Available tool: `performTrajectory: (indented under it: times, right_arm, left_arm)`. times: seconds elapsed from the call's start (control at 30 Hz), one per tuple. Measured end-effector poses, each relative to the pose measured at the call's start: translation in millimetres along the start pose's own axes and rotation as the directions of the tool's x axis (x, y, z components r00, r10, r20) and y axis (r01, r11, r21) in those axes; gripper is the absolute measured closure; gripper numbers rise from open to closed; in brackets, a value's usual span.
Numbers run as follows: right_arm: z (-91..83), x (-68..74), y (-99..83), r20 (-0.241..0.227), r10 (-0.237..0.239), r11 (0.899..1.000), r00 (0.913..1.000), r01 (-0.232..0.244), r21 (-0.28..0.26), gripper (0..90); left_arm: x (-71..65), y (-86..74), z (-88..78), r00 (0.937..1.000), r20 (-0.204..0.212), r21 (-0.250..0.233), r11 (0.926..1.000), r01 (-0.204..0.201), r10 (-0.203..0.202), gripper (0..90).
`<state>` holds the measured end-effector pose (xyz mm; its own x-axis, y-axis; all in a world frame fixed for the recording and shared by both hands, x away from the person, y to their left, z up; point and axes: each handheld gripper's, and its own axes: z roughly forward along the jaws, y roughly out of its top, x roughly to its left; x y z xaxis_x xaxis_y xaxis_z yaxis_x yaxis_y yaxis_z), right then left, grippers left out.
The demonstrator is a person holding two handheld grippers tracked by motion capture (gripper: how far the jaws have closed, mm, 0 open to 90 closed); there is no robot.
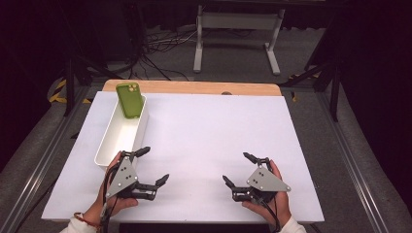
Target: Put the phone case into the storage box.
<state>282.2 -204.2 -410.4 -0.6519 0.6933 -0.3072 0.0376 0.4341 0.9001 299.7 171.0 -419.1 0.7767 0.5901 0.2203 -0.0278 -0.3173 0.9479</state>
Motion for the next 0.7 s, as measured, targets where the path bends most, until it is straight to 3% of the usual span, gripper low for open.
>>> performTrajectory:
  times: [0.4, 0.43, 0.47, 0.5, 0.53, 0.63, 0.67, 0.7]
  right_arm:
    - [-5.2, 2.6, -6.4, 0.006, -0.003, 1.0, 1.0, 0.003, 0.009, 10.1]
    - [-5.8, 2.4, -7.6, 0.007, -0.002, 1.0, 1.0, 0.002, 0.009, 10.2]
    - [-6.4, 1.8, -8.9, 0.005, -0.002, 1.0, 1.0, 0.002, 0.014, 10.2]
    - [-6.6, 1.7, -9.8, 0.009, 0.003, 1.0, 1.0, -0.003, 0.015, 10.2]
    - [-6.6, 1.5, -10.4, 0.009, 0.004, 1.0, 1.0, -0.004, 0.016, 10.1]
    - [-6.2, 1.8, -11.2, 0.006, -0.005, 1.0, 1.0, 0.005, 0.015, 10.0]
    - [-5.3, 2.3, -11.7, 0.003, -0.014, 1.0, 0.9999, 0.014, 0.012, 10.0]
    - [-5.1, 2.4, -11.8, 0.0, -0.014, 1.0, 0.9999, 0.014, 0.012, 10.0]
  left_arm:
    - [-7.5, -17.5, -0.4, 0.9997, 0.026, 0.058, 0.9983, -0.001, 0.0, 5.7]
    - [-8.9, -19.7, -0.3, 0.9994, 0.031, 0.055, 0.9983, 0.016, -0.018, 5.6]
    - [-7.8, -20.1, -0.9, 0.9998, 0.018, 0.061, 0.9981, 0.001, -0.002, 5.7]
    - [-7.6, -20.5, -1.0, 0.9999, 0.015, 0.062, 0.9981, 0.005, -0.006, 5.7]
    - [-8.5, -21.9, -0.9, 0.9984, 0.03, 0.058, 0.9973, 0.045, -0.047, 5.7]
    - [-8.6, -24.4, -0.4, 0.9984, 0.036, 0.065, 0.997, 0.042, -0.044, 5.4]
    - [-8.9, -25.8, 0.0, 0.9994, 0.032, 0.072, 0.9974, 0.012, -0.014, 4.8]
    - [-8.9, -25.8, 0.0, 0.9994, 0.032, 0.072, 0.9974, 0.012, -0.014, 4.8]
